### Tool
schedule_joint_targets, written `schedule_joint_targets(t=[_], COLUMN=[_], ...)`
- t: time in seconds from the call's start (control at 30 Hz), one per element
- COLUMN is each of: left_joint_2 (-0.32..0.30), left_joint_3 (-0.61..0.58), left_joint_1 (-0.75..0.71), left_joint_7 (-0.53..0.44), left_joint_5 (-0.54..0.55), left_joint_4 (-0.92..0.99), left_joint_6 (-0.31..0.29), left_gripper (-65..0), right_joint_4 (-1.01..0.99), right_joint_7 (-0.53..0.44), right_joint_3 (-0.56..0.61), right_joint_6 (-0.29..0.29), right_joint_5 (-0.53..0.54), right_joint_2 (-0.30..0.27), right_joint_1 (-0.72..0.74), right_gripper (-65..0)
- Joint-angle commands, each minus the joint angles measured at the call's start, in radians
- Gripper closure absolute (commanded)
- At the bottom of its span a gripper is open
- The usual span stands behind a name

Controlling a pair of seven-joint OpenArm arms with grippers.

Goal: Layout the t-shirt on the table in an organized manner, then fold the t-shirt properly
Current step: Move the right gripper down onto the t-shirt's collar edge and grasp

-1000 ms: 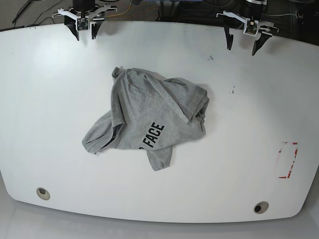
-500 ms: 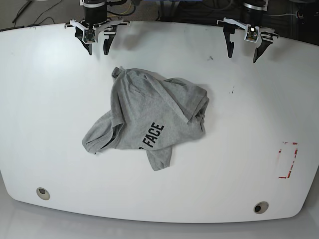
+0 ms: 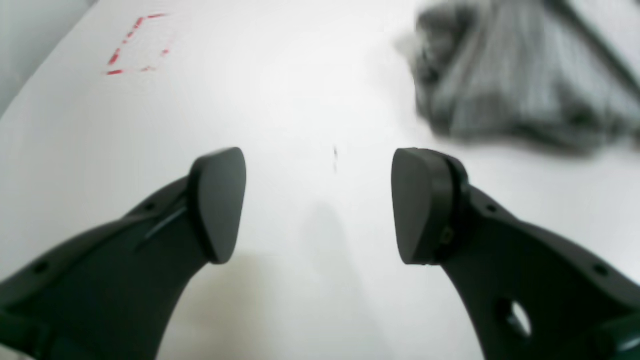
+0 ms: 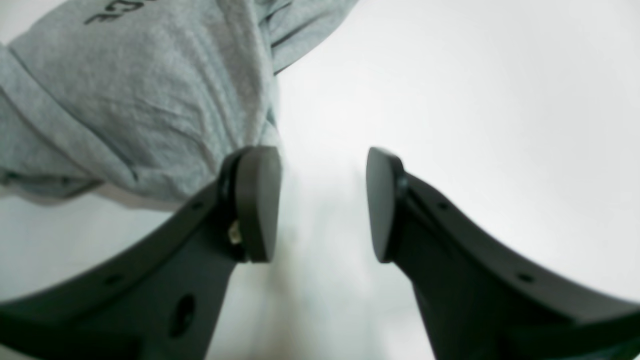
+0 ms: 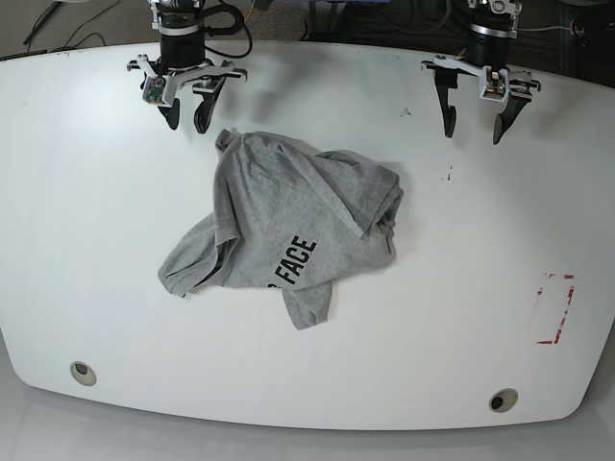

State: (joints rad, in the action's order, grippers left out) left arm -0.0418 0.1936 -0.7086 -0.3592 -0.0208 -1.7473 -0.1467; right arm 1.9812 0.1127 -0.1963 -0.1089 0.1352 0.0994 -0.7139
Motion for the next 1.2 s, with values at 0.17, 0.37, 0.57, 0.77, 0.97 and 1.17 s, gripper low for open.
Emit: schedule_joint_targets(t=[0.17,0.37,0.57,0.77,0.97,1.17], left_joint_2=[-0.008,-0.008,-0.008,-0.008,-0.008,-0.034], left_joint_3=[-0.003,0.0,0.002,0.004,0.004,0.004], left_joint_1=[0.03,0.074,0.082,0.093,0.093,0.093], left_joint_7=[-0.007,0.021,0.021,0.021,0.021,0.021], left_joint_5=[0.043,0.043,0.043,0.038,0.038,0.037], left_joint_4=[-0.019,-0.019,-0.019,-0.019,-0.019,-0.019], left_joint_6=[0.005,0.005,0.005,0.005,0.005,0.005], left_gripper=[-43.1,-42.8,-42.8,-42.7,-42.7,-42.7], right_joint_4=[0.019,0.019,0.019,0.02,0.02,0.017], right_joint_7=[0.052,0.161,0.195,0.196,0.196,0.196], right_joint_3=[-0.001,-0.001,0.048,0.123,0.251,0.283], right_joint_6=[-0.005,-0.005,-0.002,0.001,0.004,0.01], right_joint_5=[0.116,0.198,0.251,0.246,0.245,0.243], right_joint_2=[-0.03,-0.039,-0.045,-0.054,-0.152,-0.191], right_joint_1=[0.07,0.13,0.141,0.158,0.182,0.211], right_gripper=[-27.3,-27.3,-27.3,-27.3,-27.3,-27.3])
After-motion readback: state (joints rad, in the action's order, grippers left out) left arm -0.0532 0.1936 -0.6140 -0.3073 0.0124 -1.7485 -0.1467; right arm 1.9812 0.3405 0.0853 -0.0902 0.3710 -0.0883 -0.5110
